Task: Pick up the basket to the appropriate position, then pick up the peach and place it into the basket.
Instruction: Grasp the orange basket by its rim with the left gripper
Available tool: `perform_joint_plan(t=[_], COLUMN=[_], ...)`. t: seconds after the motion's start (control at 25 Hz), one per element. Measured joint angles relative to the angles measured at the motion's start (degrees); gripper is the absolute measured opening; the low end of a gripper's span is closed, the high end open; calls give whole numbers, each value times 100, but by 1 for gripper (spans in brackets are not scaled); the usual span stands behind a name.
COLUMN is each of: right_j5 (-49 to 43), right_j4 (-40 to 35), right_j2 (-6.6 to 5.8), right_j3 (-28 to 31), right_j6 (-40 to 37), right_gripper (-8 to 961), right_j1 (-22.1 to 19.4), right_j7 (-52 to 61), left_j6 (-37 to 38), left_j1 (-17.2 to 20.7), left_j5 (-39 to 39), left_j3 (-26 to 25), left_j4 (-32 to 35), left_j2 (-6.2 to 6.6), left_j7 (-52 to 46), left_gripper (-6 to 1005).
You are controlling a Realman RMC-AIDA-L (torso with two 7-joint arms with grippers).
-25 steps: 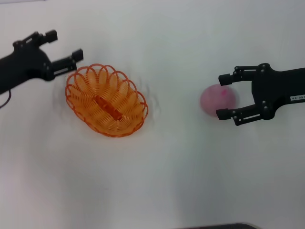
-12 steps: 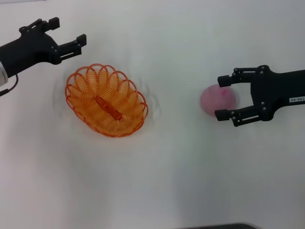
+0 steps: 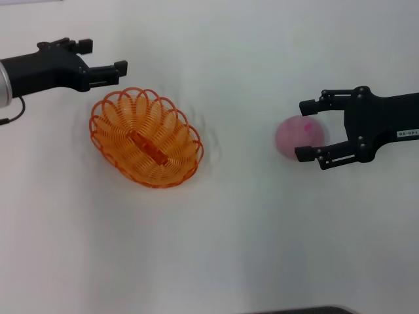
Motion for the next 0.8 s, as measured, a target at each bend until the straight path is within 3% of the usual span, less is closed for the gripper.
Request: perform_joint_plan(t=[0.2, 0.32, 0.44, 0.64, 0.8], right_j5=[0, -1, -1, -1, -10], right_j4=[0, 0, 0, 0, 0], right_j2=[-11, -31, -46, -51, -62], right_j3=[1, 1, 1, -3, -17], right_j6=[4, 6, 6, 11, 14], right_gripper=[911, 911, 911, 912, 912], right_j1=[4, 6, 11, 12, 11], right_j7=[-44, -50, -52, -58, -62], left_j6=[191, 428, 827, 1401, 1554], left_j1=[-190, -477, -1003, -1695, -1842], left_j5=[1365, 2370, 3451, 4389, 4472], left_j3=[635, 979, 1255, 1335, 1515], left_j4=[924, 1263, 1316, 1132, 1102], left_j2=[22, 50, 91, 78, 73], left_j7=[-1919, -2995, -3983, -4503, -4585], left_gripper=[886, 886, 886, 886, 886])
